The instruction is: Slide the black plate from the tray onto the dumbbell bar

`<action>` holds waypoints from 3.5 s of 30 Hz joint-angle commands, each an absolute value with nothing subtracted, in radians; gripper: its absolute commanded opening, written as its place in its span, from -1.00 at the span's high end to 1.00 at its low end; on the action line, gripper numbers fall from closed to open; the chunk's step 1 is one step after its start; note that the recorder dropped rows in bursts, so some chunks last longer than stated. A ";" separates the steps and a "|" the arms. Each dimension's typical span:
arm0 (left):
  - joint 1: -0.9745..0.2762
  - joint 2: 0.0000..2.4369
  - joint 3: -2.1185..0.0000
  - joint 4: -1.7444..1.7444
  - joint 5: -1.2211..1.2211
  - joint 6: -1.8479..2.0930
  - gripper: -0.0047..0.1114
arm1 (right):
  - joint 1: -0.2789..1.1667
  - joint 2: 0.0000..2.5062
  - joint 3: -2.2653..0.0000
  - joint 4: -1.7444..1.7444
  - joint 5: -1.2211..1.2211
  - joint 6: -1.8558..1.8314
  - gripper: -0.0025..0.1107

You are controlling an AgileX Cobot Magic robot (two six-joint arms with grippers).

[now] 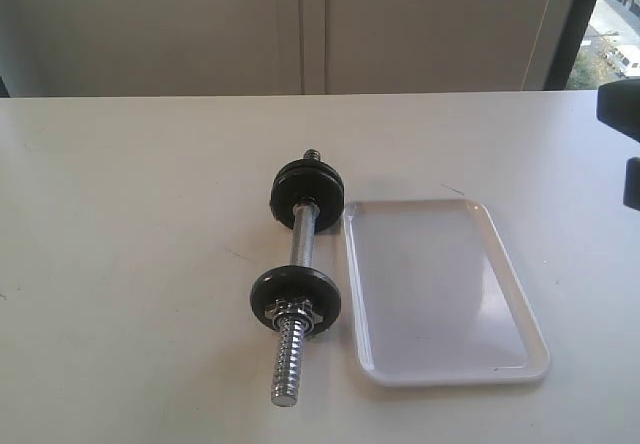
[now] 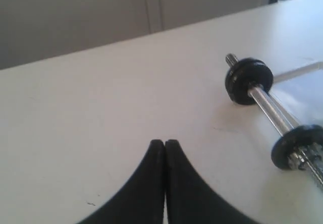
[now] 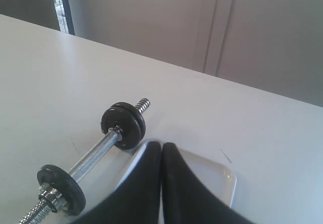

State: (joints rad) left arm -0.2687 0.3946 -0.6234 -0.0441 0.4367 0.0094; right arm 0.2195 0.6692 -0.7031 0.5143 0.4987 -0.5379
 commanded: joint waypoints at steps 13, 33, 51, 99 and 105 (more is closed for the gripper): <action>-0.126 0.057 -0.595 -0.049 0.412 0.000 0.92 | 0.220 0.665 -0.697 0.512 0.491 -0.536 0.96; -0.123 0.000 -0.111 -0.047 0.097 0.000 0.92 | 0.220 0.663 -0.697 0.514 0.490 -0.536 0.96; -0.069 0.000 0.000 -0.055 0.219 -0.005 0.92 | 0.220 0.663 -0.697 0.514 0.489 -0.536 0.96; -0.071 0.000 0.000 -0.055 0.213 0.000 0.92 | 0.220 0.663 -0.697 0.514 0.489 -0.536 0.96; -0.071 0.000 0.000 -0.055 0.211 0.000 0.92 | 0.220 0.653 -0.697 0.514 0.490 -0.536 0.96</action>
State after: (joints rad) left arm -0.0711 0.0051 -0.0037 -0.0441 0.2078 0.0000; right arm 0.2195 0.6692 -0.6997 0.5143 0.4975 -0.5379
